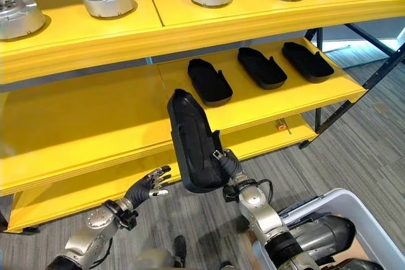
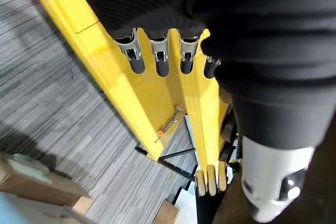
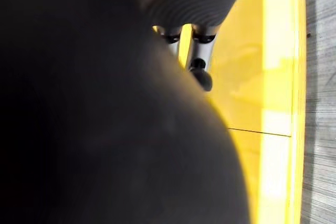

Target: Move parts from the plastic box to the shelf.

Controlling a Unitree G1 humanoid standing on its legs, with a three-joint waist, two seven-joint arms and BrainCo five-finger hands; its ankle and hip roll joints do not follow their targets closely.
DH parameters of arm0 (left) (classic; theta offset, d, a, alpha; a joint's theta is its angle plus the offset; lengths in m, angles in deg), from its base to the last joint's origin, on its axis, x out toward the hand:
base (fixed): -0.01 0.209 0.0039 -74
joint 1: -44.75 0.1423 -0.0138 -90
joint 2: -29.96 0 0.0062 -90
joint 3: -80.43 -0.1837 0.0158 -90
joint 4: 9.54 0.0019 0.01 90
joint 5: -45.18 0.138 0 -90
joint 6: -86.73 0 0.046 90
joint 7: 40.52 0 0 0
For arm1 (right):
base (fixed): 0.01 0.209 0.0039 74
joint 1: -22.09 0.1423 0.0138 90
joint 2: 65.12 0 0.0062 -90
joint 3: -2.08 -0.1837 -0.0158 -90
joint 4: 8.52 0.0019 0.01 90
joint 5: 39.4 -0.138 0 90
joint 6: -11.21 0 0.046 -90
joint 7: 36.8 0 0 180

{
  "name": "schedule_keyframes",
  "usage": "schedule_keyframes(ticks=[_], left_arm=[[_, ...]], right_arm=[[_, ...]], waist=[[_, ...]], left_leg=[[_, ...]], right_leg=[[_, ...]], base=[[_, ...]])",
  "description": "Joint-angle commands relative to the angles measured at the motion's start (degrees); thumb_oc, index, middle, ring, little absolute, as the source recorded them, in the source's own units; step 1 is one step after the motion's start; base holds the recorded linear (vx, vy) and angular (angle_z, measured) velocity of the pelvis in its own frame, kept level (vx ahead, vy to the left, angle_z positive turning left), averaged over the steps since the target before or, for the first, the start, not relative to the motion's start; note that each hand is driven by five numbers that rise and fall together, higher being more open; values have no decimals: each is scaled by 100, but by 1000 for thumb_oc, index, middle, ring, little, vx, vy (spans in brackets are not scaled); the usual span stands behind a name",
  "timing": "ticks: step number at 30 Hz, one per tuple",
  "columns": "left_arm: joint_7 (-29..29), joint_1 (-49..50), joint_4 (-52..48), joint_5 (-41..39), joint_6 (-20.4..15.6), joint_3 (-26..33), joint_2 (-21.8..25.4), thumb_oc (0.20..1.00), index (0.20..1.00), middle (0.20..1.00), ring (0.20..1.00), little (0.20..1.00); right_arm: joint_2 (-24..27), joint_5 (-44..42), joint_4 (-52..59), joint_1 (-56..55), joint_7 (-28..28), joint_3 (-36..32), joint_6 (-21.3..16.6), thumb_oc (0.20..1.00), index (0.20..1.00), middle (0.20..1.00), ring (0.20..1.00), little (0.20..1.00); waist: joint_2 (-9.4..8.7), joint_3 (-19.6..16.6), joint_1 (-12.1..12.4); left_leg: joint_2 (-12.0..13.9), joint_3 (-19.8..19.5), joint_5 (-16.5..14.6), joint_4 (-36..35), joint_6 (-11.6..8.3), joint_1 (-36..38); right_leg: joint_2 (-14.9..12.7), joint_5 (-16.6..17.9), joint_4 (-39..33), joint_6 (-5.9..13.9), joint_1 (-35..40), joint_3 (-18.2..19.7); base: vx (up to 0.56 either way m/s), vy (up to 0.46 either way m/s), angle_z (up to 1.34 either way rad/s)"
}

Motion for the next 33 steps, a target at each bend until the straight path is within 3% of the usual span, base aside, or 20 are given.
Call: schedule_keyframes(ticks=[1, 4, 6, 10, 12, 13, 15, 18, 25, 27, 29, 30, 32, 33], left_arm=[[-156, 146, -299, 8, -223, 60, -5, 1000, 1000, 1000, 1000, 1000], [-138, 164, -389, 27, -99, 106, -28, 1000, 1000, 1000, 1000, 1000], [5, 157, -477, -46, -101, 23, 4, 1000, 1000, 1000, 1000, 1000], [-1, 123, -424, 122, -228, -106, 51, 1000, 1000, 1000, 1000, 1000], [21, 186, -403, 283, -396, -43, 134, 1000, 1000, 1000, 1000, 1000], [30, 198, -412, 301, -422, -37, 147, 1000, 1000, 1000, 1000, 1000], [-12, 342, -535, 327, -538, 104, 309, 1000, 1000, 1000, 1000, 1000], [-251, 512, -665, 28, -375, 258, 363, 1000, 1000, 1000, 1000, 1000], [-346, 641, -619, -11, -520, 459, 226, 1000, 1000, 1000, 1000, 1000], [-284, 605, -600, 23, -551, 472, 212, 1000, 1000, 1000, 1000, 1000], [-147, 547, -566, -215, -491, 446, 178, 1000, 1000, 1000, 1000, 1000], [-88, 530, -564, -261, -511, 412, 133, 1000, 1000, 1000, 1000, 1000], [-11, 515, -556, -262, -545, 341, 24, 1000, 1000, 1000, 1000, 1000], [-3, 484, -511, -324, -545, 317, -47, 1000, 1000, 1000, 1000, 1000]], right_arm=[[-164, -311, 218, 476, 107, -232, -327, 200, 200, 200, 200, 200], [-114, -314, 181, 463, -13, -260, -317, 200, 200, 200, 200, 200], [-80, -341, 242, 372, 73, -306, -276, 200, 200, 200, 200, 200], [-95, -624, 244, 190, 153, -307, -337, 200, 200, 200, 200, 200], [-170, -393, 356, 43, 36, -281, -409, 200, 200, 200, 200, 200], [-178, -374, 371, 34, 46, -272, -411, 200, 200, 200, 200, 200], [-248, -357, 428, 30, 142, -264, -449, 200, 200, 200, 200, 200], [-324, -248, 465, 56, 204, -233, -486, 200, 200, 200, 200, 200], [-363, -82, 386, 238, 348, -250, -459, 200, 200, 200, 200, 200], [-352, -65, 391, 272, 321, -225, -413, 200, 200, 200, 200, 200], [-289, -81, 441, 217, 278, -201, -397, 200, 200, 200, 200, 200], [-275, -80, 472, 187, 243, -200, -378, 200, 200, 200, 200, 200], [-287, -86, 411, 164, 138, -232, -394, 200, 200, 200, 200, 200], [-301, -101, 324, 182, 49, -256, -428, 200, 200, 200, 200, 200]], waist=[[27, -143, 0], [74, -288, 43], [226, -331, -54], [344, -320, -71], [425, -258, -30], [430, -251, -22], [477, -192, 110], [481, -151, 274], [418, -154, 623], [383, -144, 590], [273, -97, 419], [232, -86, 373], [179, -85, 338], [137, -76, 329]], left_leg=[[1443, 1041, -740, 1216, 746, 268], [1647, 736, -493, 827, 611, 448], [2079, 710, -181, 632, 425, 556], [1873, 639, -256, 563, 481, 585], [1543, 441, -316, 494, 622, 611], [1508, 424, -318, 479, 639, 617], [1225, 339, -362, 365, 786, 642], [992, 334, -421, 300, 925, 603], [527, 430, -486, 47, 1168, 636], [503, 472, -515, 13, 1179, 689], [506, 435, -513, 48, 1098, 713], [516, 402, -504, 44, 1051, 728], [559, 404, -488, -35, 967, 778], [578, 462, -520, -124, 927, 835]], right_leg=[[179, -142, 844, 78, -727, 77], [106, -175, 922, 91, -820, 97], [-105, -402, 1363, 146, -914, 132], [-326, -438, 1638, 254, -924, 83], [-423, -338, 1684, 413, -913, 143], [-438, -323, 1685, 433, -914, 144], [-533, -194, 1673, 558, -948, 109], [-650, -46, 1764, 612, -1022, 59], [-912, 455, 2106, 707, -1163, -180], [-773, 438, 2189, 724, -1256, -107], [-238, 254, 1728, 671, -1099, 217], [-124, 221, 1353, 622, -957, 277], [-117, 349, 650, 589, -801, 290], [-208, 617, 199, 639, -760, 258]], base=[[83, 326, 151], [103, 376, 59], [112, 637, 33], [80, 464, 40], [72, 500, 36], [53, 482, 18], [2, 355, 23], [-46, 331, 19], [-43, 272, 18], [47, 120, 8], [132, 22, 1], [141, -30, 32], [167, -82, 35], [164, -112, 1]])
